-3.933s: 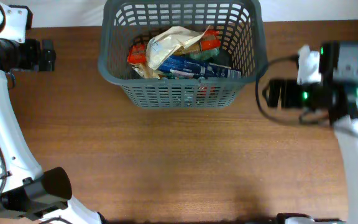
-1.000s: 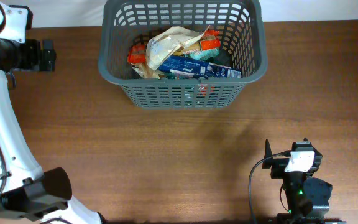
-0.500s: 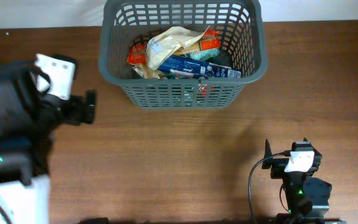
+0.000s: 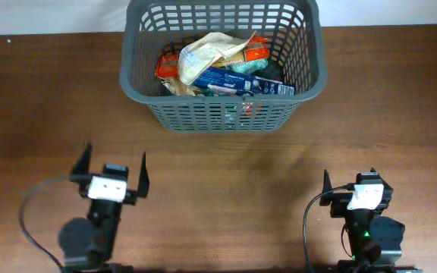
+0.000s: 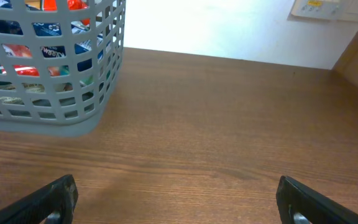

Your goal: Pack container

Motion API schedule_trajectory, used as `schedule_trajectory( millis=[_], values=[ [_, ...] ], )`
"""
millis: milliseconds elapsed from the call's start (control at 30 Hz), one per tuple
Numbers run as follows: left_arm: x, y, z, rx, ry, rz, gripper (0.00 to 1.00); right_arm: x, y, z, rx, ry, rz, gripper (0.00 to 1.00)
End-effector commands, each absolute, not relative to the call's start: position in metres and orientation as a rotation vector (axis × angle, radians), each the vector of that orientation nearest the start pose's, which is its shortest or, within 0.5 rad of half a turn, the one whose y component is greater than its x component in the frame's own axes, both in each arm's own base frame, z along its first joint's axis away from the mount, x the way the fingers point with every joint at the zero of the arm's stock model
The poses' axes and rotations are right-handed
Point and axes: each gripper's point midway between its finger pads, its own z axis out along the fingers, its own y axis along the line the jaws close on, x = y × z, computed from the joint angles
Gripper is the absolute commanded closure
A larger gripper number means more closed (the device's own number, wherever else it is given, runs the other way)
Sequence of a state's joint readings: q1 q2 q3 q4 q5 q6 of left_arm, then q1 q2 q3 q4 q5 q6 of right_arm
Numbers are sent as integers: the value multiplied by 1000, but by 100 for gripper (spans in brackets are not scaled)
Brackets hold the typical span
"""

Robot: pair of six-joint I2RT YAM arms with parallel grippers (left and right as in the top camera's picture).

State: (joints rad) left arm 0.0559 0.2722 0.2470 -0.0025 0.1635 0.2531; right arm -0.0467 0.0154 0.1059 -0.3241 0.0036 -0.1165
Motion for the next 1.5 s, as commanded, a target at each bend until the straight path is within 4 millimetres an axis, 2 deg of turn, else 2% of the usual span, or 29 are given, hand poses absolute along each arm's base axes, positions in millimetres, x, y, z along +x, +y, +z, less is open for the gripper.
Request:
schedule_trajectory(
  millis=[0, 167, 300, 1467],
  values=[
    [252, -3, 195, 223, 1602, 143, 1, 233, -11, 142, -67, 1800, -127, 1],
    [247, -2, 153, 223, 1651, 142, 1, 233, -11, 142, -67, 1801, -127, 1],
    [246, 5, 158, 187, 1635, 175, 1, 233, -11, 142, -67, 1801, -126, 1],
    [246, 4, 158, 188, 1635, 173, 1, 233, -11, 142, -67, 1800, -127, 1]
  ],
)
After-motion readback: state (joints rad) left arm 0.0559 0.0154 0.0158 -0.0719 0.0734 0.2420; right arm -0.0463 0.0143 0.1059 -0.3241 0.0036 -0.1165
